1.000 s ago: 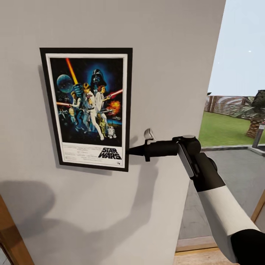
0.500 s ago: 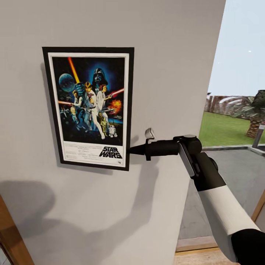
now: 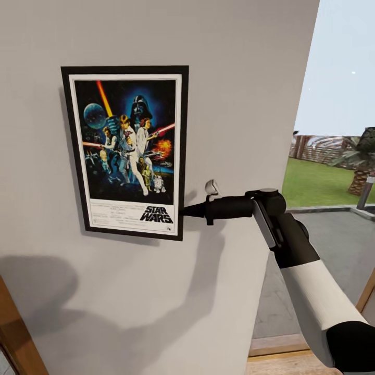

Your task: Pick up the poster from the kitchen countertop and hang it on one of the wall nails in the kitchen.

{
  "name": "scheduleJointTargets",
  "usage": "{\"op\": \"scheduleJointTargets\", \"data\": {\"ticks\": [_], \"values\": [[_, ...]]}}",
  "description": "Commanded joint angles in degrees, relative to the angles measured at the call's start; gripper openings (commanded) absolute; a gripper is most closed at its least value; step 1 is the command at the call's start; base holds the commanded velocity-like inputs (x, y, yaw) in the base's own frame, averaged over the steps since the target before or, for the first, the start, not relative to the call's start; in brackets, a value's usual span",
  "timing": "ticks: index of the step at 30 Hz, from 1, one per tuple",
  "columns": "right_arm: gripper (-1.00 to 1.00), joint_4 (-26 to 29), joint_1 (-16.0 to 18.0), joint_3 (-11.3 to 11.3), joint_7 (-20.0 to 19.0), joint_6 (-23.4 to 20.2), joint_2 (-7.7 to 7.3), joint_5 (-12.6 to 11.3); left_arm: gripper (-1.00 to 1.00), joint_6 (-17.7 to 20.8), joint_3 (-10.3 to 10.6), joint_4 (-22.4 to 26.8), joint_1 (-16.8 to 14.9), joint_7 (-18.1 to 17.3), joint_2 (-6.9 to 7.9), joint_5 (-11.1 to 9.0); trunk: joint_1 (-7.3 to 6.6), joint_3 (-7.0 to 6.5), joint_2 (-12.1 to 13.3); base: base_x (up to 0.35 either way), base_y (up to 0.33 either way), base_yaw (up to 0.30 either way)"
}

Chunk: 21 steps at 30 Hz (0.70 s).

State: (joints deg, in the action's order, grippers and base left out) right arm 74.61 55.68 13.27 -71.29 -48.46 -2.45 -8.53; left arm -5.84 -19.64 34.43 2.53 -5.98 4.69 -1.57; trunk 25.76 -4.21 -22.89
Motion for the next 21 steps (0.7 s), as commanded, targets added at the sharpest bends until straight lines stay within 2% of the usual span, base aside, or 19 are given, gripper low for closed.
{"op": "scheduleJointTargets", "data": {"ticks": [1, 21], "values": [[-1.0, -0.01, 0.03, 0.09, 0.0, -0.54, -0.04, -0.4, 1.0, -0.05, -0.22, 0.03, 0.02, -0.44, -0.03, -0.17, 0.02, 0.01, -0.03, 0.0, 0.0, 0.0], [-1.0, 0.01, 0.04, 0.09, 0.01, -0.65, -0.05, -0.43, 1.0, -0.05, -0.22, 0.03, 0.02, -0.44, -0.03, -0.15, 0.02, 0.01, -0.03, 0.028, 0.057, 0.0]]}}
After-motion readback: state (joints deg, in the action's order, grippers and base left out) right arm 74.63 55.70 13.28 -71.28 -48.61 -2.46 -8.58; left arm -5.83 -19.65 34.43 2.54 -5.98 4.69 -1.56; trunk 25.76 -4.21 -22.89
